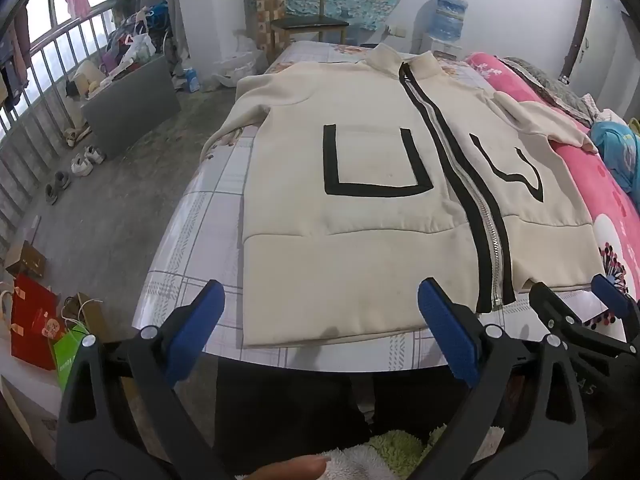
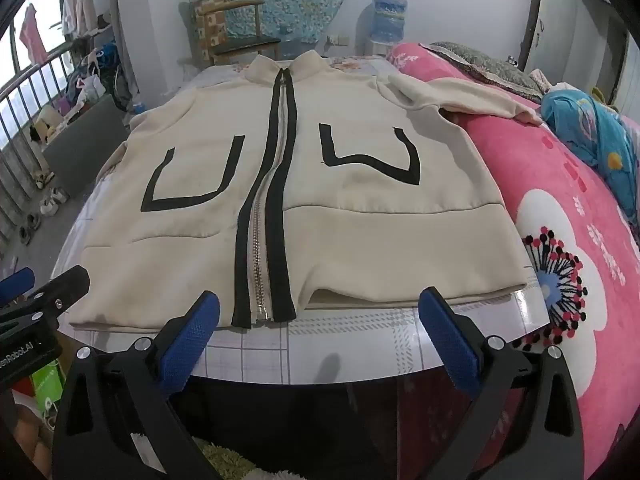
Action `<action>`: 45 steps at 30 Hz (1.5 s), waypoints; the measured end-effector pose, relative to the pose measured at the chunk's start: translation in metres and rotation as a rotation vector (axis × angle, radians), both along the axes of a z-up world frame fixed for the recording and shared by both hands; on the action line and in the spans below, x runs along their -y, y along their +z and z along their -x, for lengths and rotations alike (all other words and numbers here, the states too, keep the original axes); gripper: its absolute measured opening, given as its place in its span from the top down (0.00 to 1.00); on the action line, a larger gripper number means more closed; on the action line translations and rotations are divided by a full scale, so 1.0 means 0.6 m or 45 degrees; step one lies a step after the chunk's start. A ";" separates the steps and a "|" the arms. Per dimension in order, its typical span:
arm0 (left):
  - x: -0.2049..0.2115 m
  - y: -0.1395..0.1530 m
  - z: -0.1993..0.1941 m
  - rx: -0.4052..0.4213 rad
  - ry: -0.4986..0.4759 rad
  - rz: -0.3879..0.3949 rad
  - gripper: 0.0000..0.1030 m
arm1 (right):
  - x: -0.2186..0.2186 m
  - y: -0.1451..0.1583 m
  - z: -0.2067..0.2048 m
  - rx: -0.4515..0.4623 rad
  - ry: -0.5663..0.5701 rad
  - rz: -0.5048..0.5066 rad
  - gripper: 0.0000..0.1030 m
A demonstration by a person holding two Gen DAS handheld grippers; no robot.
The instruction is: Fold large clothes
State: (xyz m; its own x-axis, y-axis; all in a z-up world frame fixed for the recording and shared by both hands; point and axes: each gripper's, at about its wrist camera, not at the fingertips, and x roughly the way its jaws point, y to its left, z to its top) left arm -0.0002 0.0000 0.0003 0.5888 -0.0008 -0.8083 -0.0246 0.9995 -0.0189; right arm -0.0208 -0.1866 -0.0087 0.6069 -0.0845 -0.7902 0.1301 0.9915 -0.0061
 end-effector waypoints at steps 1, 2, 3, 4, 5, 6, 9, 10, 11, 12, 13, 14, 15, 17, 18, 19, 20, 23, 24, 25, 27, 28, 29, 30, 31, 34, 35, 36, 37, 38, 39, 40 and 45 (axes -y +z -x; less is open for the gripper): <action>0.000 0.000 0.000 0.002 0.000 0.000 0.09 | 0.001 0.000 0.000 0.003 -0.002 0.001 0.06; 0.000 0.000 0.000 0.000 0.000 -0.001 0.09 | 0.001 -0.001 -0.001 0.002 -0.001 0.001 0.06; 0.000 0.000 0.000 0.000 0.000 0.000 0.09 | 0.001 -0.002 -0.001 0.001 0.000 0.002 0.06; 0.000 0.000 0.000 -0.005 0.000 -0.003 0.09 | 0.002 -0.002 -0.001 0.001 0.001 0.002 0.06; 0.000 0.000 0.000 -0.004 0.000 -0.002 0.09 | 0.003 -0.002 -0.001 0.002 0.000 0.001 0.06; 0.000 0.000 0.001 -0.003 0.000 -0.001 0.09 | 0.004 -0.002 0.000 0.003 0.000 0.001 0.06; -0.001 0.000 0.002 -0.004 -0.001 0.002 0.09 | -0.002 0.003 0.001 -0.001 0.004 0.002 0.06; -0.002 0.000 0.003 -0.003 -0.001 0.004 0.09 | -0.004 0.005 0.003 -0.002 0.002 0.001 0.06; 0.000 0.000 0.000 -0.011 -0.001 -0.004 0.09 | -0.005 0.008 0.006 -0.002 0.001 0.001 0.06; 0.000 0.000 0.000 -0.009 -0.001 -0.004 0.09 | 0.000 -0.001 -0.004 -0.007 0.008 0.005 0.06; 0.001 0.000 0.001 -0.008 -0.002 -0.004 0.09 | -0.001 0.001 -0.003 -0.006 0.007 0.006 0.06; 0.001 0.001 0.001 -0.006 -0.003 -0.004 0.09 | -0.001 0.002 -0.003 -0.006 0.007 0.005 0.06; 0.000 -0.001 0.000 -0.010 -0.002 -0.004 0.09 | 0.001 -0.001 -0.003 -0.008 0.008 0.001 0.06; 0.000 -0.001 0.000 -0.011 -0.003 -0.003 0.09 | 0.000 0.000 -0.003 -0.009 0.009 0.002 0.06; 0.000 0.000 0.000 -0.011 -0.003 -0.002 0.09 | 0.001 -0.001 -0.003 -0.008 0.010 0.000 0.06; 0.000 -0.001 0.000 -0.011 -0.001 -0.003 0.09 | 0.001 0.000 -0.002 -0.008 0.010 -0.001 0.06; 0.000 -0.001 0.000 -0.011 -0.001 -0.004 0.09 | 0.001 0.000 -0.002 -0.007 0.009 0.000 0.06; 0.000 -0.001 0.000 -0.011 -0.001 -0.004 0.09 | 0.002 -0.001 -0.003 -0.008 0.007 -0.003 0.06; 0.000 -0.001 0.000 -0.011 -0.001 -0.004 0.09 | 0.001 -0.001 -0.003 -0.008 0.007 -0.003 0.06; 0.000 -0.001 0.000 -0.011 -0.001 -0.005 0.09 | 0.003 -0.001 -0.003 -0.008 0.006 -0.003 0.06; 0.000 -0.001 0.000 -0.009 -0.001 -0.005 0.09 | 0.003 -0.001 -0.003 -0.008 0.007 -0.003 0.06; 0.000 -0.001 0.000 -0.008 -0.001 -0.006 0.09 | 0.003 -0.001 -0.003 -0.009 0.007 -0.004 0.06; 0.000 -0.001 0.000 -0.007 -0.002 -0.006 0.09 | 0.004 -0.001 -0.003 -0.009 0.008 -0.005 0.06; -0.003 0.006 -0.001 -0.007 -0.002 -0.007 0.09 | 0.003 0.000 -0.002 -0.009 0.008 -0.005 0.06; -0.004 0.007 -0.001 -0.007 -0.002 -0.006 0.09 | 0.003 -0.001 -0.003 -0.009 0.008 -0.004 0.06; -0.003 0.006 -0.001 -0.008 -0.002 -0.006 0.09 | 0.004 0.000 -0.003 -0.010 0.007 -0.006 0.06; -0.004 0.007 -0.001 -0.007 -0.001 -0.006 0.09 | 0.004 0.000 -0.003 -0.010 0.006 -0.007 0.06; -0.003 0.007 -0.001 -0.006 0.000 -0.008 0.09 | 0.004 -0.001 -0.003 -0.010 0.007 -0.006 0.06; -0.003 0.007 -0.001 -0.007 -0.001 -0.007 0.09 | 0.004 -0.001 -0.003 -0.009 0.008 -0.007 0.06; -0.004 0.007 -0.001 -0.007 -0.001 -0.006 0.09 | 0.004 0.000 -0.002 -0.009 0.007 -0.006 0.06; -0.003 0.006 -0.001 -0.007 -0.001 -0.008 0.09 | 0.005 0.000 -0.002 -0.008 0.007 -0.006 0.06; -0.003 0.006 -0.001 -0.007 -0.001 -0.008 0.09 | 0.004 -0.001 -0.003 -0.009 0.008 -0.007 0.06; -0.003 0.007 -0.001 -0.006 -0.002 -0.008 0.09 | 0.005 0.000 -0.003 -0.010 0.007 -0.007 0.06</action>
State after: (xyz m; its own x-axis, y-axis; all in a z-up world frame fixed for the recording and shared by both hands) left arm 0.0003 0.0020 0.0047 0.5847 0.0032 -0.8112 -0.0230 0.9997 -0.0127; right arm -0.0191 -0.1894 -0.0088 0.6013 -0.0766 -0.7954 0.1247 0.9922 -0.0013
